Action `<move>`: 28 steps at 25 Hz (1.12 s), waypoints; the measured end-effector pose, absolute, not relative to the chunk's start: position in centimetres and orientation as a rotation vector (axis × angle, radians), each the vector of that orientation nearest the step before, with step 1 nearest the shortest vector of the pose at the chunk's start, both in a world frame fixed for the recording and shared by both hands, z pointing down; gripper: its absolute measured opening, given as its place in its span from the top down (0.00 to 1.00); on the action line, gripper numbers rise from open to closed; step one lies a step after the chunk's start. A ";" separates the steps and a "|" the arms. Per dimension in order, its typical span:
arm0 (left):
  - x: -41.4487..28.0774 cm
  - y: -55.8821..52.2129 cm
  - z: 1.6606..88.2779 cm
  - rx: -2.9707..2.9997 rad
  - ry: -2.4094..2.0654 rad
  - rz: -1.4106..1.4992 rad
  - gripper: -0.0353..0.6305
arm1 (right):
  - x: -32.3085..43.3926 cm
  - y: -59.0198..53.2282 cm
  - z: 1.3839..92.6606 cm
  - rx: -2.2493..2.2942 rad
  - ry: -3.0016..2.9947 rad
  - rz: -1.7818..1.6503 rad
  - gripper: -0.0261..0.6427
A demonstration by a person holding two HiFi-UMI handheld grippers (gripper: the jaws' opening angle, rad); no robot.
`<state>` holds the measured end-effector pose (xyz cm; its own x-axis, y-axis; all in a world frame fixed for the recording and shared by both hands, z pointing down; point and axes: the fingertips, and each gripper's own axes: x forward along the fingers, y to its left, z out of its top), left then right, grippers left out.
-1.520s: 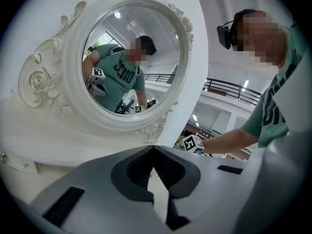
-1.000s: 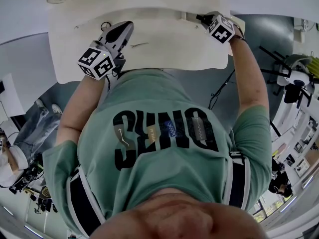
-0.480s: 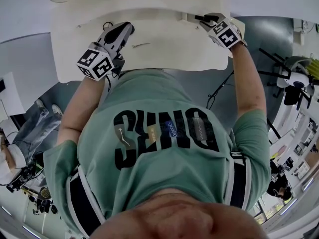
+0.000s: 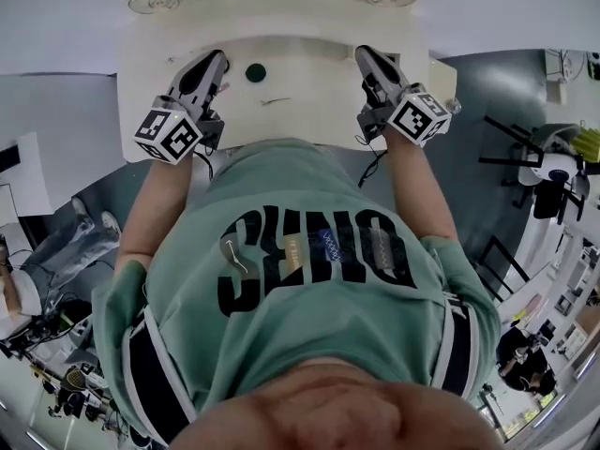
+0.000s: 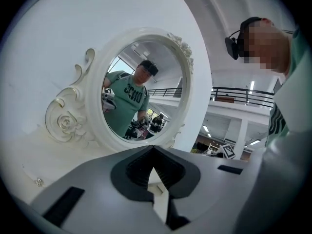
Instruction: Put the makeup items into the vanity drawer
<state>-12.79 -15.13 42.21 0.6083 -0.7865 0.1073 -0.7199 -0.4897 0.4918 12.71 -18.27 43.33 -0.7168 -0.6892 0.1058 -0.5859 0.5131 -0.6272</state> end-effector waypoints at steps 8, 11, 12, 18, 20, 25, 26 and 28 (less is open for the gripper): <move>-14.8 -13.7 39.0 2.369 -1.258 -0.221 0.95 | 9.7 -16.6 40.0 -1.138 2.764 -0.703 0.95; -15.6 -13.5 38.2 2.371 -1.281 -0.222 0.95 | 9.2 -16.8 39.8 -1.169 2.836 -0.648 0.95; -15.8 -13.5 38.2 2.367 -1.289 -0.223 0.95 | 9.1 -16.9 39.9 -1.176 2.845 -0.648 0.95; -15.8 -13.2 38.6 2.363 -1.297 -0.214 0.95 | 8.3 -17.0 40.8 -1.189 2.888 -0.634 0.95; -15.9 -13.2 38.5 2.366 -1.298 -0.211 0.95 | 8.0 -17.0 40.7 -1.182 2.917 -0.610 0.95; -16.1 -13.1 38.4 2.365 -1.302 -0.214 0.95 | 7.5 -16.8 40.6 -1.166 2.943 -0.599 0.95; -16.1 -13.0 38.5 2.364 -1.301 -0.216 0.95 | 7.5 -16.7 40.6 -1.163 2.947 -0.598 0.95; -16.0 -12.9 38.6 2.360 -1.299 -0.217 0.95 | 7.4 -16.5 40.8 -1.159 2.953 -0.596 0.95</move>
